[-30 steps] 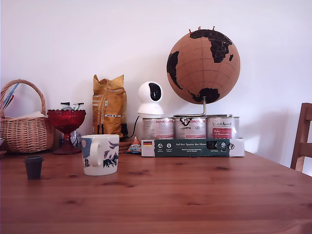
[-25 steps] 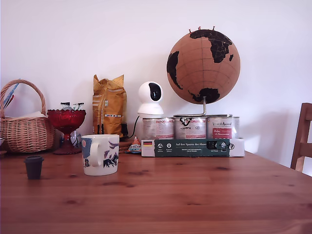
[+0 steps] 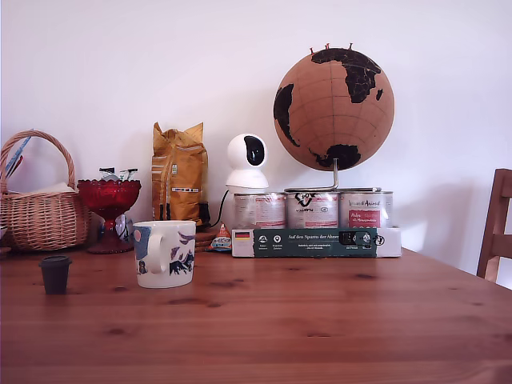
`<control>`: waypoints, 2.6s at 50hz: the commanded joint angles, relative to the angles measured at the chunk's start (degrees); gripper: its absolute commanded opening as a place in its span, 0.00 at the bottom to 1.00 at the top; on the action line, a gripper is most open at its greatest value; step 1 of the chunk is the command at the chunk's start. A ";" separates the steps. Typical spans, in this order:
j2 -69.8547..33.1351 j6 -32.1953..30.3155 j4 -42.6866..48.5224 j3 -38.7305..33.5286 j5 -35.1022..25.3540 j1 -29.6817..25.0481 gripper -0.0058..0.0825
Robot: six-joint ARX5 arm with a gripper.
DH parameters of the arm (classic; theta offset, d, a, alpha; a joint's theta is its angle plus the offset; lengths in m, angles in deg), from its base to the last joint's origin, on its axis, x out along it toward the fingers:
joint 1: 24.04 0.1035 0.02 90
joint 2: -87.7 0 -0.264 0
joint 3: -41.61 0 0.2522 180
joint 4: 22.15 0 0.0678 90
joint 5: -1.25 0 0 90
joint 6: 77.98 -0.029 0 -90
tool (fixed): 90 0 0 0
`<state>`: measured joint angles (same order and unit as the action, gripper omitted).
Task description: Pick the grey coffee capsule and place it inside the blue coffee cup
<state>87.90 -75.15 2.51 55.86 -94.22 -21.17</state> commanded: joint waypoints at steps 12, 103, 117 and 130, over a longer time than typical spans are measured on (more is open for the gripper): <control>0.52 5.14 -5.97 -1.97 -1.25 -0.04 0.04; -84.41 -8.94 -55.82 15.61 -9.49 -3.52 0.72; -98.71 -8.96 -59.43 23.85 -10.82 -3.52 0.72; -107.78 -10.45 -58.49 31.54 -13.68 -3.54 0.72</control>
<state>-17.99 -84.85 -55.98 86.51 -107.40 -24.71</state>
